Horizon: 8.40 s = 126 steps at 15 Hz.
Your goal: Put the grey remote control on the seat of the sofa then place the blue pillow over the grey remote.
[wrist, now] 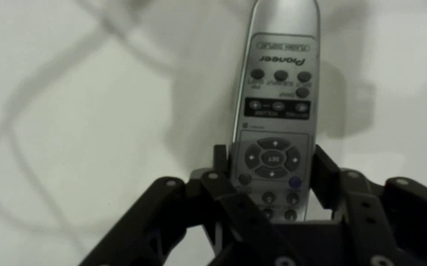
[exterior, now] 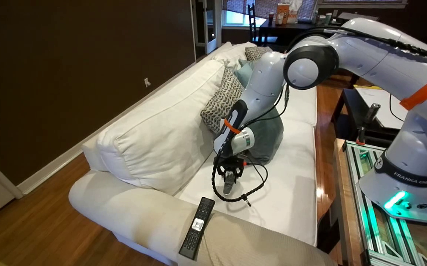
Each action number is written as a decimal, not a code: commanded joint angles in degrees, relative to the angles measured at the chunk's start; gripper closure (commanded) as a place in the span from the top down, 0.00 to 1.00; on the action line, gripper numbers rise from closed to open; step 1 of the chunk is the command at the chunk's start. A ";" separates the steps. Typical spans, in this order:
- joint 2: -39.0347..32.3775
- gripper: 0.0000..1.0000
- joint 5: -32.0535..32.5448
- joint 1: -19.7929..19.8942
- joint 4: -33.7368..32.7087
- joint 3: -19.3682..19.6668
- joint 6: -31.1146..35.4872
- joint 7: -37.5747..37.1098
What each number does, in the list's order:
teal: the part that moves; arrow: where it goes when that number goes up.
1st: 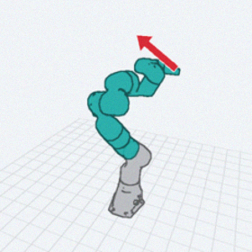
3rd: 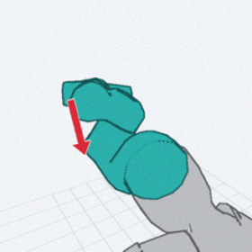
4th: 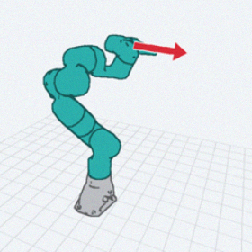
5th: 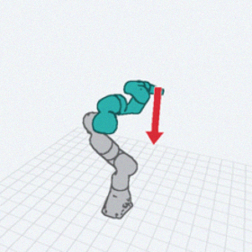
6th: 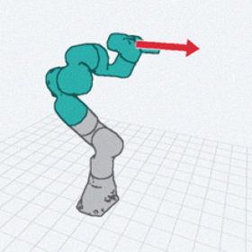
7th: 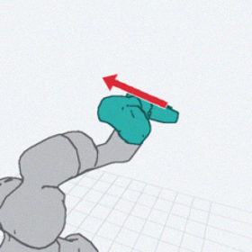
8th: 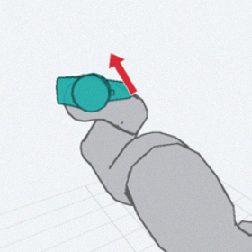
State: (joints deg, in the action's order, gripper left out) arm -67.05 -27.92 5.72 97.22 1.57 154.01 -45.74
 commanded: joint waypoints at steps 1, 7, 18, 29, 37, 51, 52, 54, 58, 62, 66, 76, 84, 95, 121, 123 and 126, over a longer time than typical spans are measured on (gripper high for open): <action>-1.40 0.86 -1.09 1.25 -2.38 -1.12 -1.29 -0.33; 9.72 1.00 -0.89 0.81 8.84 -2.24 -0.61 1.83; 33.55 1.00 18.33 -17.04 30.03 18.96 2.69 -6.61; 33.83 1.00 39.52 -23.03 27.89 32.25 1.75 -23.70; 32.53 1.00 39.04 -18.76 23.11 30.58 2.98 -22.84; 23.93 1.00 33.97 -7.65 11.32 22.17 1.88 -20.63; 23.27 1.00 33.46 -6.92 10.41 21.35 1.54 -19.94; 21.97 1.00 32.48 -5.81 8.72 20.09 0.62 -18.79; 19.63 0.56 29.79 -3.57 5.63 17.69 -1.93 -15.86; 18.84 0.27 25.72 -0.64 4.58 14.76 -2.38 -13.02; 20.44 0.01 21.47 0.84 6.67 12.38 -1.66 -11.45; 35.14 0.02 19.21 -4.23 24.37 14.17 0.54 -15.06; 46.33 0.02 18.24 -4.77 36.00 8.91 -3.80 -11.45; 46.49 0.02 9.06 -4.64 33.59 -0.71 -12.90 5.08; 30.58 0.02 -5.74 -2.71 10.78 -7.51 -6.33 27.70; 30.82 0.02 -5.17 -3.10 9.96 -7.28 -6.11 27.56; 30.72 0.02 -3.41 -3.98 8.21 -6.40 -6.52 26.99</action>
State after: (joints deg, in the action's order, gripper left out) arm -36.27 -32.23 2.66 107.60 -5.29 147.06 -19.09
